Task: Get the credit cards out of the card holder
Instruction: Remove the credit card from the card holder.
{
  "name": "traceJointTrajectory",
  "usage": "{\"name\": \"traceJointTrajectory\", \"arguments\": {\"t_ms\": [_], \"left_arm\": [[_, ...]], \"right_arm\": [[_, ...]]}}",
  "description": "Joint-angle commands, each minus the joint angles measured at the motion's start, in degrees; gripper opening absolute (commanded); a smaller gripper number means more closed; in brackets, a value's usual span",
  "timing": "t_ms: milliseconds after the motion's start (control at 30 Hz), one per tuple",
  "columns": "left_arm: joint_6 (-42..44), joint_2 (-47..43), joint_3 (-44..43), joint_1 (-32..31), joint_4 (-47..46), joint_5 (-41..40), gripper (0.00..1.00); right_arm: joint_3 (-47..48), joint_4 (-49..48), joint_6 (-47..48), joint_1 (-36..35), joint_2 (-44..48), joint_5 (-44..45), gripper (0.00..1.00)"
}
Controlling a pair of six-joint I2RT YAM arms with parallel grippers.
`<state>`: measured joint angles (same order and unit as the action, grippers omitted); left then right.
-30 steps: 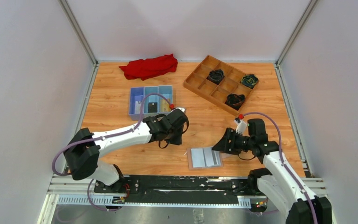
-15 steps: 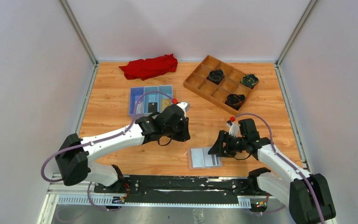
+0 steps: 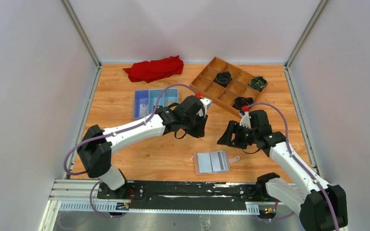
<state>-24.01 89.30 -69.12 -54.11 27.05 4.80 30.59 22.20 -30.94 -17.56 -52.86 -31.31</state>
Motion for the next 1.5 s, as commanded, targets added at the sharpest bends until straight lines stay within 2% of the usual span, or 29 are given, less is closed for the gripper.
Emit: {"name": "traceJointTrajectory", "arguments": {"t_ms": [0,100,267,433,533,800,900,1000,1200,1467], "left_arm": [[1.51,4.25,-5.72,2.63,2.46,4.34,0.24],[-0.76,5.62,-7.47,2.78,3.03,5.52,0.23],[-2.01,7.46,-7.18,2.78,3.54,6.74,0.23],[-4.36,9.05,-4.58,3.57,1.78,10.95,0.24],[-7.25,8.46,0.08,3.57,-3.16,11.85,0.24],[-16.48,2.74,14.21,3.48,-17.26,14.76,0.24],[-18.96,2.66,17.27,3.02,-21.31,16.27,0.24],[-21.31,2.48,20.45,1.96,-25.26,16.71,0.24],[-22.32,1.83,22.69,-0.81,-25.73,11.07,0.25],[-24.46,2.59,24.78,-2.06,-26.24,7.50,0.25]], "right_arm": [[7.04,4.15,1.50,-0.80,-2.93,4.84,0.71],[10.38,4.78,2.02,-0.74,-5.50,2.16,0.70],[15.86,11.61,6.48,-0.77,-11.02,1.06,0.70],[15.72,16.67,7.05,-0.81,-14.73,3.06,0.70],[14.40,18.04,6.97,-0.88,-15.96,2.94,0.67],[2.40,10.53,4.10,-0.98,-8.33,0.58,0.67],[1.37,8.46,2.97,-2.45,-5.76,-1.16,0.65],[1.55,7.98,2.04,-4.67,-3.89,0.87,0.65],[-4.75,1.82,-1.34,-6.28,-2.45,0.45,0.65],[-5.88,-2.08,-1.40,-9.21,-5.27,0.47,0.65]]}}
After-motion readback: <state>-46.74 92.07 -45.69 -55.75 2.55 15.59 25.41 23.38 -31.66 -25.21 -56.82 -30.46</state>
